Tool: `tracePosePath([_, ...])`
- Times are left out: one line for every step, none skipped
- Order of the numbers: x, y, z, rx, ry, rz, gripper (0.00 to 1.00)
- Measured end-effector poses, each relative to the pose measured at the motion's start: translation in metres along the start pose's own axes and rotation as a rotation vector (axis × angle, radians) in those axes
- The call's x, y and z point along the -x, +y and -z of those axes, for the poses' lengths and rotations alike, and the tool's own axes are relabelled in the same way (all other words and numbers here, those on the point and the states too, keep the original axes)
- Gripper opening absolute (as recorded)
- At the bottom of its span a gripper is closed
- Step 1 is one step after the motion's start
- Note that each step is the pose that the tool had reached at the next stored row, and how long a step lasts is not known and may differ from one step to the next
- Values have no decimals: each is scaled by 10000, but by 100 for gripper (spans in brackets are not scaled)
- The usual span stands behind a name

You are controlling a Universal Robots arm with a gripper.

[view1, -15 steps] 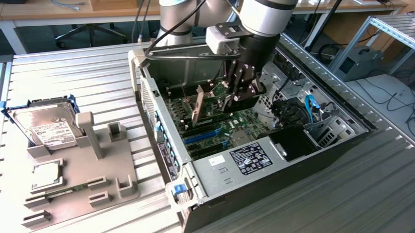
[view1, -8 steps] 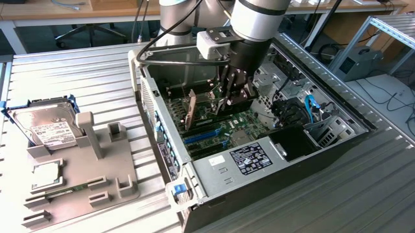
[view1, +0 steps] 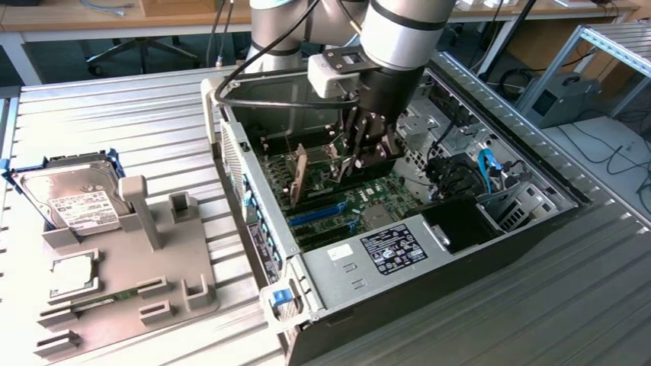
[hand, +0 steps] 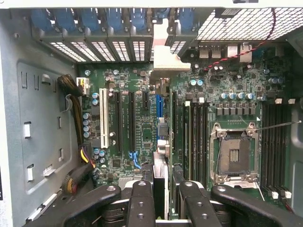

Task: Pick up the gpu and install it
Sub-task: 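Insert the gpu into the slot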

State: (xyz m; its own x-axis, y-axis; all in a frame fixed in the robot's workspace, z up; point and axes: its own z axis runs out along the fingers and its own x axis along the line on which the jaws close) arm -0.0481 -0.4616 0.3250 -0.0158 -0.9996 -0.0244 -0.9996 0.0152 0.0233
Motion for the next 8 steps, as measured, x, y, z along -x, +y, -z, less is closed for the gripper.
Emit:
tracePosePath([0, 0, -3, 0, -1, 0, 26])
tracePosePath([0, 0, -5, 0, 0, 0, 26])
tracePosePath([0, 0, -6, 0, 0, 0, 26])
tracePosePath([0, 0, -8, 0, 0, 0, 26])
tracePosePath([0, 0, -10, 0, 0, 0, 26])
tracePosePath([0, 0, -12, 0, 0, 1, 26])
tracePosePath([0, 0, -13, 0, 0, 1, 26])
tracePosePath([0, 0, -15, 1, 0, 0, 26])
